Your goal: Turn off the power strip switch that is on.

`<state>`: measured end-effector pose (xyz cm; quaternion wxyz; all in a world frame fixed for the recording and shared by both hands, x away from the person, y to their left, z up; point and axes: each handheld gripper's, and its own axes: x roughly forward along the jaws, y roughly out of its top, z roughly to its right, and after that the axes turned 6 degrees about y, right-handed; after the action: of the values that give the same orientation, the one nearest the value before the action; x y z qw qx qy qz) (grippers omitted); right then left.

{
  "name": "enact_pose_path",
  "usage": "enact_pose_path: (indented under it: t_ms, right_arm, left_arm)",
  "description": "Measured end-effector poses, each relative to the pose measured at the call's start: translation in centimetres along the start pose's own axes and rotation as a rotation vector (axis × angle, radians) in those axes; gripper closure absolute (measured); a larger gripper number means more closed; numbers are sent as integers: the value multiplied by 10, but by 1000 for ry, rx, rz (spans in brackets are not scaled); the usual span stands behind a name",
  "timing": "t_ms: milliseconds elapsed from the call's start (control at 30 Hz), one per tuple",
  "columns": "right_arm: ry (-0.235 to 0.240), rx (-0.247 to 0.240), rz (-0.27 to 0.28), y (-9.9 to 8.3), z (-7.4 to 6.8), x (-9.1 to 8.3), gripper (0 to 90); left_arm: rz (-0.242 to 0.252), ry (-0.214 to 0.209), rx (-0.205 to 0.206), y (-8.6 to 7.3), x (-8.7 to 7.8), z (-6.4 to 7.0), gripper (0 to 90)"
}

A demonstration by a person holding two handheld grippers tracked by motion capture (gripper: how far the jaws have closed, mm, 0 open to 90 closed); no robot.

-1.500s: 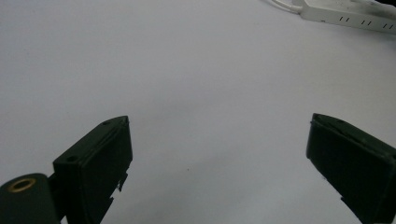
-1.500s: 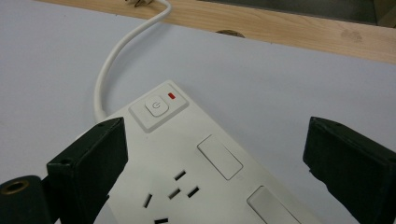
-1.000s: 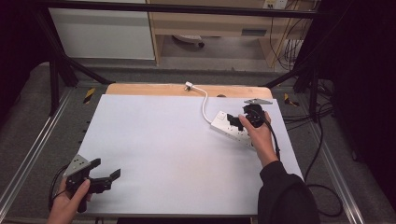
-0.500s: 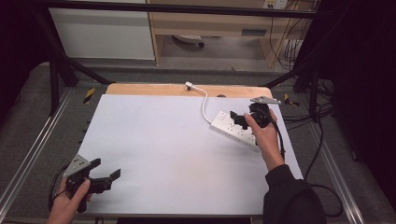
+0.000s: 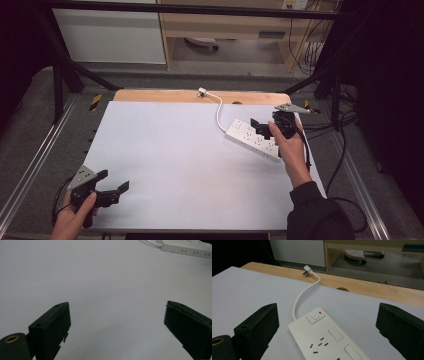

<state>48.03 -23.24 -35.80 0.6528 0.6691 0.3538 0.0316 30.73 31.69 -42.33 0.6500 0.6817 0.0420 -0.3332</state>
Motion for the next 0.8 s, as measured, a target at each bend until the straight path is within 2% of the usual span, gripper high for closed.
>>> enact_pose_path:
  t_ms: [433,800]
  right_arm:
    - [7,-1,58,-2,2,-28,47]
    - [14,-33,95,-11,1,-54,34]
  left_arm:
    - [2,0,0,0,0,0,70]
    - [4,3,0,0,0,0,70]
